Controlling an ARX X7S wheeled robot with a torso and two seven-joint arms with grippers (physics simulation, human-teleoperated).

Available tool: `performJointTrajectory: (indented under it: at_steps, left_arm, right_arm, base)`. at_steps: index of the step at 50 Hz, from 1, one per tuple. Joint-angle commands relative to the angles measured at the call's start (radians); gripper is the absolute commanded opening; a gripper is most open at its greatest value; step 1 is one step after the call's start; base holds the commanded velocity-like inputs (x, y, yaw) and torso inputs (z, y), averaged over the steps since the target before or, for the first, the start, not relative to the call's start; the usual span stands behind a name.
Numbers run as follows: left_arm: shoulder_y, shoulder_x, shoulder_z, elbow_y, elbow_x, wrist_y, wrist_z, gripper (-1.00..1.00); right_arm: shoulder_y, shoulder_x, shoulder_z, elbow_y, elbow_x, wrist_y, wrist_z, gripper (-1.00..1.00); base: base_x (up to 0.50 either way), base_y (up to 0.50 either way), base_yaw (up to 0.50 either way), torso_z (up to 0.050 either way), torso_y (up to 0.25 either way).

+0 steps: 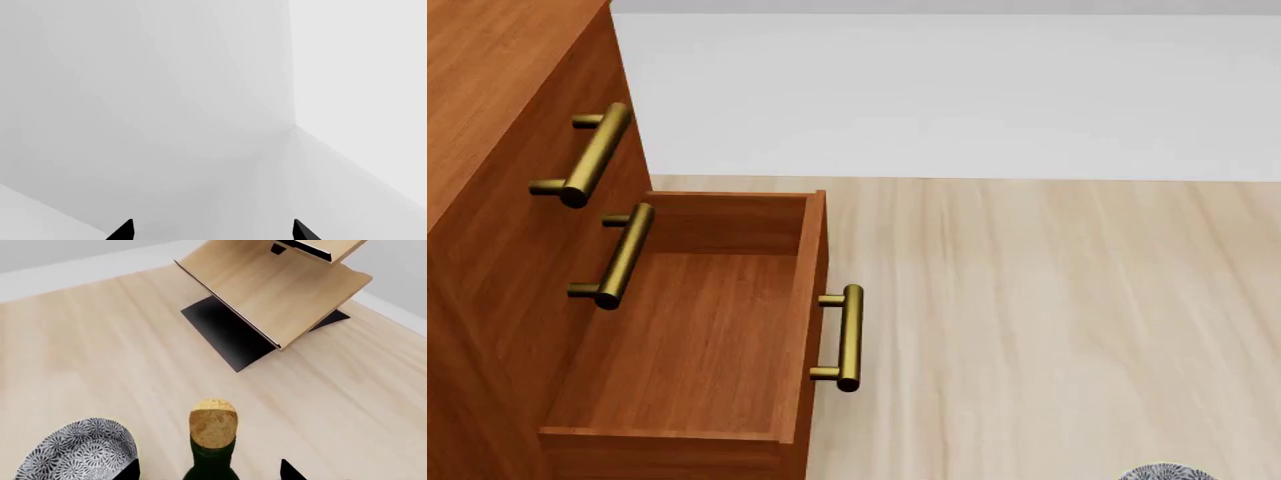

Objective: Put the wine bottle in the bottom drawer of the cabinet.

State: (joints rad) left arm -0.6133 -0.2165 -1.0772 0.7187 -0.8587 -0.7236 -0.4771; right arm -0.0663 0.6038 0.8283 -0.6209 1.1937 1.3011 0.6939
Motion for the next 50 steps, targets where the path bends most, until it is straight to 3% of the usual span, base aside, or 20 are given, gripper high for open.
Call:
performJointTrajectory:
  at_steps: [1,9,10,18,24,27,36,50]
  left_arm:
    - [0.003,-0.003,0.002,0.000,-0.005,0.003,-0.005,1.00]
    - [0.005,-0.004,0.004,-0.003,-0.007,0.009,-0.005,1.00]
    - [0.005,-0.004,0.003,-0.004,-0.007,0.010,-0.006,1.00]
    - [0.009,-0.004,0.005,-0.006,-0.008,0.014,-0.006,1.00]
    - [0.011,-0.008,0.010,-0.007,-0.009,0.013,-0.008,1.00]
    - [0.013,-0.008,0.013,-0.010,-0.006,0.017,-0.006,1.00]
    - [0.016,-0.010,0.015,-0.008,-0.010,0.019,-0.011,1.00]
    - [0.021,-0.011,0.017,-0.011,-0.017,0.024,-0.013,1.00]
  right_arm:
    - [-0.001,0.007,-0.026,0.030,-0.029,-0.020,-0.013,1.00]
    - [0.000,0.013,-0.023,0.029,-0.018,-0.019,-0.009,1.00]
    - [0.000,0.014,-0.020,0.022,-0.016,-0.021,-0.009,-1.00]
    - [0.022,0.038,0.011,-0.012,0.060,0.024,0.048,-1.00]
    - [0.045,0.084,0.097,-0.076,0.233,0.078,0.166,-1.00]
    - [0.070,0.158,0.138,-0.087,0.439,0.065,0.307,-1.00]
    - [0.109,0.380,0.082,-0.123,0.777,-0.098,0.568,-1.00]
    - [0.231,0.607,-0.095,-0.189,0.894,-0.326,0.640,-1.00]
  base:
    - [0.00,0.00,0.00,0.000,0.000]
    - [0.00,0.00,0.00,0.000,0.000]
    - [0.00,0.00,0.00,0.000,0.000]
    - [0.00,0.00,0.00,0.000,0.001]
    - [0.00,0.00,0.00,0.000,0.000]
    - [0.00,0.00,0.00,0.000,0.000]
    - [0.00,0.00,0.00,0.000,0.000]
    - [0.00,0.00,0.00,0.000,0.001]
